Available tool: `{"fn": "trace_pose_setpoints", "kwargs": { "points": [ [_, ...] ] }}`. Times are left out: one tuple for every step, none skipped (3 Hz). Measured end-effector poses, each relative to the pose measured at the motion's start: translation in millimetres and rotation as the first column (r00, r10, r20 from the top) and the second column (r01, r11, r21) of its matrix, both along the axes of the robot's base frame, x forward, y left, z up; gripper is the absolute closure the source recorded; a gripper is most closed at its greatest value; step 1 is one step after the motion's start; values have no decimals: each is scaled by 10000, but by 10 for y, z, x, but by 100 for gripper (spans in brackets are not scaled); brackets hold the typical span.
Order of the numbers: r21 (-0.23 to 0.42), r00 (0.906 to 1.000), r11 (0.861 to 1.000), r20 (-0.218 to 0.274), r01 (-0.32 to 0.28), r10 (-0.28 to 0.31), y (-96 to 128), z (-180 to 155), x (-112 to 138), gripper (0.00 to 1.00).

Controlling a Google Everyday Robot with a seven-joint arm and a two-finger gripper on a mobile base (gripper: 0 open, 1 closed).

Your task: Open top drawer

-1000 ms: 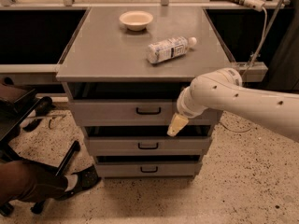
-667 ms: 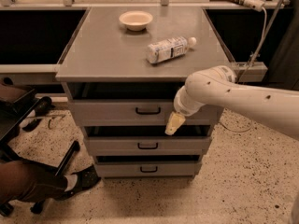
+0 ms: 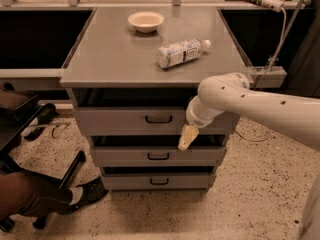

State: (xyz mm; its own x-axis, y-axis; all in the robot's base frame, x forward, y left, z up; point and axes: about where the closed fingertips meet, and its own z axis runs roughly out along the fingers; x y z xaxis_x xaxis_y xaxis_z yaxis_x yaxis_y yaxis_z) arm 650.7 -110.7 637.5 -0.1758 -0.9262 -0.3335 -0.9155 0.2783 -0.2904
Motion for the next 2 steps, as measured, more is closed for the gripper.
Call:
{"fn": "trace_pose_setpoints", "kwargs": {
  "points": [
    [-1, 10000, 10000, -11, -6, 6, 0, 51, -4, 0],
    [11, 9991, 9998, -377, -203, 204, -15, 39, -234, 0]
  ]
}}
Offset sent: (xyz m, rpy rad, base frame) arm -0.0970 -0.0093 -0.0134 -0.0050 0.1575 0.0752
